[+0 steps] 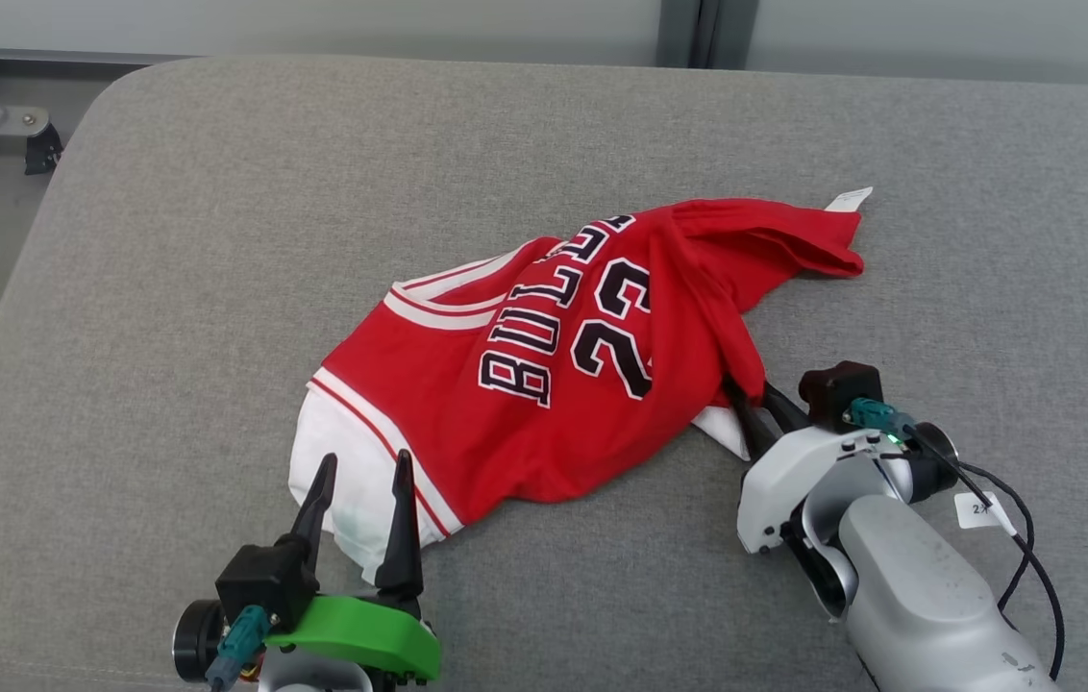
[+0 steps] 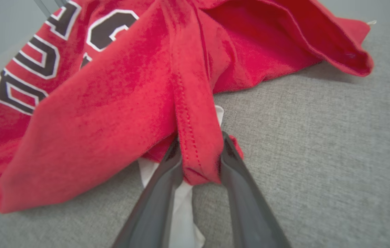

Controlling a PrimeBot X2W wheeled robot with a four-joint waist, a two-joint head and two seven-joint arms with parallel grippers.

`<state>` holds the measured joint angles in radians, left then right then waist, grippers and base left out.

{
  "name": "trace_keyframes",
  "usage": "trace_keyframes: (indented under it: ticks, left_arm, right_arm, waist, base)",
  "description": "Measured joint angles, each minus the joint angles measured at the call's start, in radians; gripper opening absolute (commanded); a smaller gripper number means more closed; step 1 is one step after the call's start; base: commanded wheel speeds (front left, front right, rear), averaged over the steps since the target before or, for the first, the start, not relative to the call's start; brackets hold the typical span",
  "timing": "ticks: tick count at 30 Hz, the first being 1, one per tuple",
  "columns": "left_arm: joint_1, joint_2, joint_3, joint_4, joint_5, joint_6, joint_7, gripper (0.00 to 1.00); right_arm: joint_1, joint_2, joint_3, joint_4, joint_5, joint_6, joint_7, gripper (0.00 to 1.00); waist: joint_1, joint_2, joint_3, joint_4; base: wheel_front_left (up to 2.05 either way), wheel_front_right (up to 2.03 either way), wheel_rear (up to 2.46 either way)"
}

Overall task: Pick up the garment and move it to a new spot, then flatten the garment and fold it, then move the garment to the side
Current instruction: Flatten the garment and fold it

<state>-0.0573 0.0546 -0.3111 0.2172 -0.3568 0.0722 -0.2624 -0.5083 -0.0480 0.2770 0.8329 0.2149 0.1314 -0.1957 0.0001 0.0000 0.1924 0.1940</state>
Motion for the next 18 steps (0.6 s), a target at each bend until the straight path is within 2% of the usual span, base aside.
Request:
trace_keyframes:
  ticks: [4,8,11,14,18]
  left_arm:
    - [0.0,0.0,0.009,0.0,-0.002,0.005,0.0,1.0]
    - [0.002,-0.001,0.013,0.0,-0.003,0.007,0.0,1.0]
    - [0.003,-0.001,0.014,0.0,-0.003,0.006,0.0,1.0]
    - [0.004,-0.002,0.014,-0.001,-0.003,0.006,0.0,1.0]
    - [0.005,-0.002,0.015,-0.006,-0.003,0.006,0.0,1.0]
  right_arm:
    - [-0.01,-0.001,-0.046,-0.019,-0.034,0.0,-0.006,0.0]
    - [-0.005,-0.026,-0.108,-0.107,-0.068,0.0,0.011,0.0]
    - [0.035,-0.069,-0.158,-0.209,-0.088,0.0,0.065,0.0]
    - [0.103,-0.12,-0.223,-0.352,-0.102,0.0,0.164,0.0]
    - [0.223,-0.153,-0.311,-0.535,-0.104,0.0,0.3,0.0]
  waist:
    - [0.0,0.0,-0.003,-0.016]
    - [0.0,0.0,-0.011,-0.041]
    - [0.0,0.0,-0.017,-0.062]
    - [0.0,0.0,-0.022,-0.084]
    - [0.0,0.0,-0.024,-0.106]
  base:
    - [0.0,0.0,0.0]
    - [0.0,0.0,0.0]
    - [0.0,0.0,0.0]
    - [0.0,0.0,0.0]
    - [0.0,0.0,0.0]
